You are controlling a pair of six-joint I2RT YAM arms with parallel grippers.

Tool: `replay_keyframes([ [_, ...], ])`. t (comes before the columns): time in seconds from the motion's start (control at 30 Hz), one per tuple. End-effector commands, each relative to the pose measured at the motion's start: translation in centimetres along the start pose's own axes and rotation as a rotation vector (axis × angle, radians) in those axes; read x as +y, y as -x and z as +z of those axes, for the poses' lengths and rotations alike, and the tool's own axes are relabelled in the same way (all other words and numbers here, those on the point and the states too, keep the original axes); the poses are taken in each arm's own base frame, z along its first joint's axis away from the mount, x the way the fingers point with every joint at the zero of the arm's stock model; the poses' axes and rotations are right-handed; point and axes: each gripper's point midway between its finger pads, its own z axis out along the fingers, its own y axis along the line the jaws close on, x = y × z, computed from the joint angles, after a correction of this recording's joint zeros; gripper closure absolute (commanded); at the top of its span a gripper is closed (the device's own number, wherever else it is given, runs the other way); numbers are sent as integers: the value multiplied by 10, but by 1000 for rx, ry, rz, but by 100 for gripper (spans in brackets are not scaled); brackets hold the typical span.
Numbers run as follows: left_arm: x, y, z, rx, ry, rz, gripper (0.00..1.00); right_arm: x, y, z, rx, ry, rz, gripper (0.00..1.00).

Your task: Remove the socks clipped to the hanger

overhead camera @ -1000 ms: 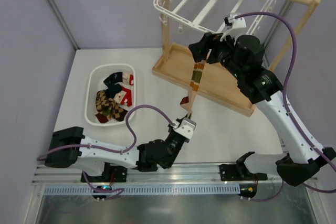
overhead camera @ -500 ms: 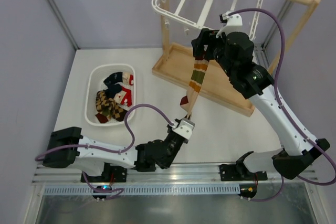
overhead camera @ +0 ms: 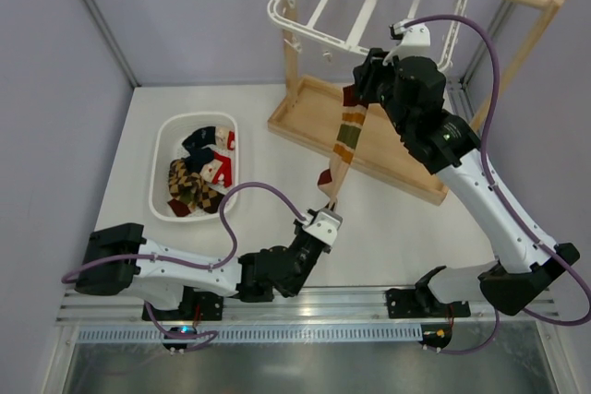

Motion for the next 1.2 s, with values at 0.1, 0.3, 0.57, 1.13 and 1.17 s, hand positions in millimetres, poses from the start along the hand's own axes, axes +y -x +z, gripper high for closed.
replay_keyframes([
  [0.1, 1, 2, -4, 1, -11, -34, 100, -4, 36, -9, -134, -13, 34, 96],
  [0.3, 2, 0, -5, 7, -9, -40, 100, -8, 31, -12, -136, -20, 31, 96],
  [0.57, 7, -1, -4, 14, 13, -33, 100, -10, 22, -18, -129, -11, 26, 13],
  [1.13, 77, -45, 60, 242, -31, -229, 100, -43, -80, -34, -41, -39, 1, 11],
  [1.17, 82, -53, 63, 281, -27, -222, 100, -46, -87, -34, -35, -49, 5, 11],
])
